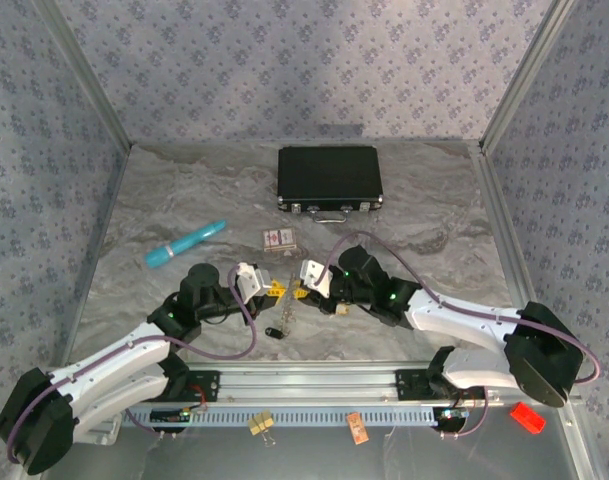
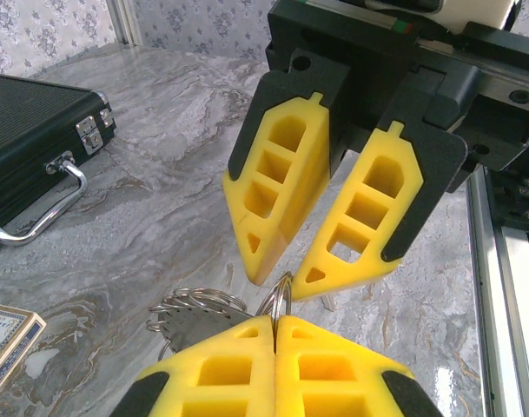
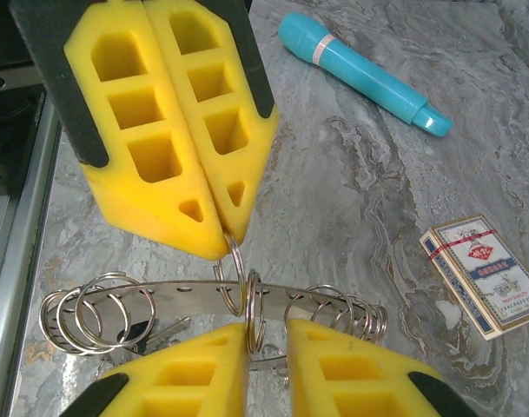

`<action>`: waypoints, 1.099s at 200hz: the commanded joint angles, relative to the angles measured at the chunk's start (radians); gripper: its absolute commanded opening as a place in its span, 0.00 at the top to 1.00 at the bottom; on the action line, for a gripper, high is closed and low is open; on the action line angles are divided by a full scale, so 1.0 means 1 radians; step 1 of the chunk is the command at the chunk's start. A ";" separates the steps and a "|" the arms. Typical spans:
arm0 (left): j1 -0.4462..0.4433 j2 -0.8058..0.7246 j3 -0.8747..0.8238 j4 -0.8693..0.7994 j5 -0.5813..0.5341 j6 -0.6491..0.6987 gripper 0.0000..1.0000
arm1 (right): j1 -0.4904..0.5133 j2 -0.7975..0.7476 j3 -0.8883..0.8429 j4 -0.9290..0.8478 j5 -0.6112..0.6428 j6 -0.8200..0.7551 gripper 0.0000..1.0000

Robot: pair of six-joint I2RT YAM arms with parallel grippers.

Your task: Put the keys on the keyring

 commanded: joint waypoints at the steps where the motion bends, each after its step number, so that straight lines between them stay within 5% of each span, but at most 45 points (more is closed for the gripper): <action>1: -0.010 -0.007 0.009 0.043 0.006 0.001 1.00 | 0.007 0.009 0.034 0.021 0.001 -0.011 0.82; 61: -0.011 -0.006 0.010 0.042 0.009 0.003 1.00 | 0.007 0.034 0.048 0.034 -0.001 -0.007 0.82; 94: -0.011 -0.012 0.015 0.028 0.001 -0.001 1.00 | 0.002 0.029 0.045 0.034 0.000 0.004 1.00; 147: -0.139 -0.040 0.094 -0.256 -0.052 0.137 0.71 | -0.024 0.023 0.039 0.047 -0.043 0.018 1.00; 188: -0.166 -0.085 0.158 -0.435 -0.061 0.197 0.64 | -0.045 0.033 0.045 0.039 -0.094 0.013 1.00; 220: -0.158 -0.191 0.154 -0.452 -0.221 0.184 0.65 | -0.072 0.043 0.040 0.047 -0.177 0.021 1.00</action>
